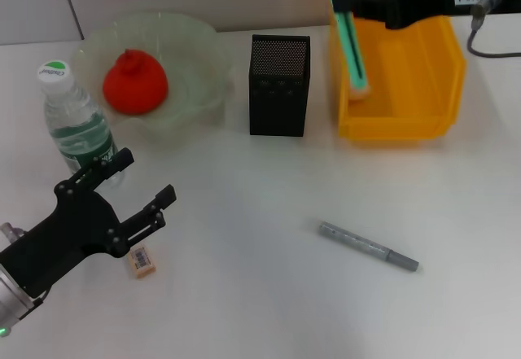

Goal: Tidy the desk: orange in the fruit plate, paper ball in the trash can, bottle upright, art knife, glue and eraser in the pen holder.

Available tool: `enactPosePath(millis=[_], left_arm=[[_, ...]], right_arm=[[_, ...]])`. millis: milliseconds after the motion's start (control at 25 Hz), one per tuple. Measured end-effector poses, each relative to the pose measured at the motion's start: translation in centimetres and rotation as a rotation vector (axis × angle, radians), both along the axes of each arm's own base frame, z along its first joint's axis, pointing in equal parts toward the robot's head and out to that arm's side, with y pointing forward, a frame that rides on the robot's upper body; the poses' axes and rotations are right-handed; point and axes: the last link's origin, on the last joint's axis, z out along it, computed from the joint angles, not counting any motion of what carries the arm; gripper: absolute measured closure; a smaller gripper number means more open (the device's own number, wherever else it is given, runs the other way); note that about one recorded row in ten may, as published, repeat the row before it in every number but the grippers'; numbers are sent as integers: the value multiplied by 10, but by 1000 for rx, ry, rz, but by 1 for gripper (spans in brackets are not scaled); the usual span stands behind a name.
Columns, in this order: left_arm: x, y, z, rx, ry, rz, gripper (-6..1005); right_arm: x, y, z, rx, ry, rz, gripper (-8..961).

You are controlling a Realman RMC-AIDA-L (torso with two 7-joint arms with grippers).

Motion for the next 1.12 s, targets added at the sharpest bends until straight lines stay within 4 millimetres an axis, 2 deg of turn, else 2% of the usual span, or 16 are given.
enactPosePath(millis=[280, 600, 760, 960, 1120], left_arm=[[0, -1, 0, -9, -10, 10, 197], [-2, -3, -2, -17, -12, 20, 197], [-1, -2, -3, -22, -8, 17, 197], [0, -1, -4, -26, -6, 13, 197], [0, -1, -4, -30, -8, 13, 197]], right_arm=[[16, 9, -18, 49, 151, 196, 791], [57, 24, -40, 248, 290, 355, 790], [69, 27, -59, 316, 276, 421, 789], [72, 24, -86, 416, 240, 541, 788], [76, 23, -100, 523, 194, 580, 787]])
